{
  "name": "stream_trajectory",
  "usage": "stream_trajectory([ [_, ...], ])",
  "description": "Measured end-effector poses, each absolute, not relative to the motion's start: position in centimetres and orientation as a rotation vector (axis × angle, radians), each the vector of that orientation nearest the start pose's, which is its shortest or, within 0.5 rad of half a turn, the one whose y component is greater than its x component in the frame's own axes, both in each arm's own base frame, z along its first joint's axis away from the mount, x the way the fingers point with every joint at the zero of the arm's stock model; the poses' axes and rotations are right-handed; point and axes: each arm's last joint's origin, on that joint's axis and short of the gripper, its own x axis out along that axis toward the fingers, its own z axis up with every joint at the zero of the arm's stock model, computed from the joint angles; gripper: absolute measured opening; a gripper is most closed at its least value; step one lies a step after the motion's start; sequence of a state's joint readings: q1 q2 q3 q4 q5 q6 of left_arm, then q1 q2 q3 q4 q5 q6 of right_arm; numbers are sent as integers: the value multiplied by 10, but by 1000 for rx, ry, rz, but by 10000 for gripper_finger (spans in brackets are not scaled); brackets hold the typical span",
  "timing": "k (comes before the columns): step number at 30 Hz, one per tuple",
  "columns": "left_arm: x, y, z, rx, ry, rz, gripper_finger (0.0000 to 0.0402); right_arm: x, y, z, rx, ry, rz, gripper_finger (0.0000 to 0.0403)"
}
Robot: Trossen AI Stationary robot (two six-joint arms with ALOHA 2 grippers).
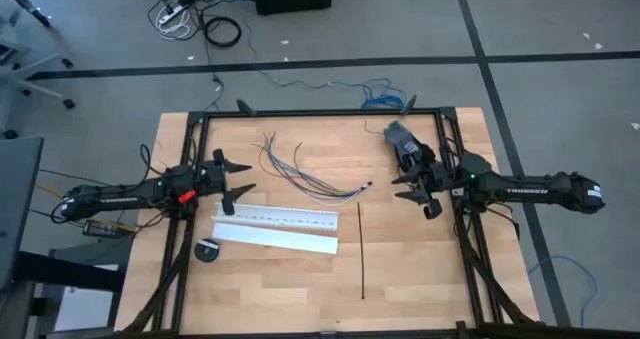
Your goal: Ziptie cables
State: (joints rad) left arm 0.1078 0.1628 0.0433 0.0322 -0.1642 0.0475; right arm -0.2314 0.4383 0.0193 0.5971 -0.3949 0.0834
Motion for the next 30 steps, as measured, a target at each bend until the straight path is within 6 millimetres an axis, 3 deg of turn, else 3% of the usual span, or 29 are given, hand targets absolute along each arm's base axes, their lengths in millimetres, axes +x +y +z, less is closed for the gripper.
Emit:
stream_trajectory([
  [30,105,16,168,50,94,270,255,121,-17,187,28,-163,170,163],
])
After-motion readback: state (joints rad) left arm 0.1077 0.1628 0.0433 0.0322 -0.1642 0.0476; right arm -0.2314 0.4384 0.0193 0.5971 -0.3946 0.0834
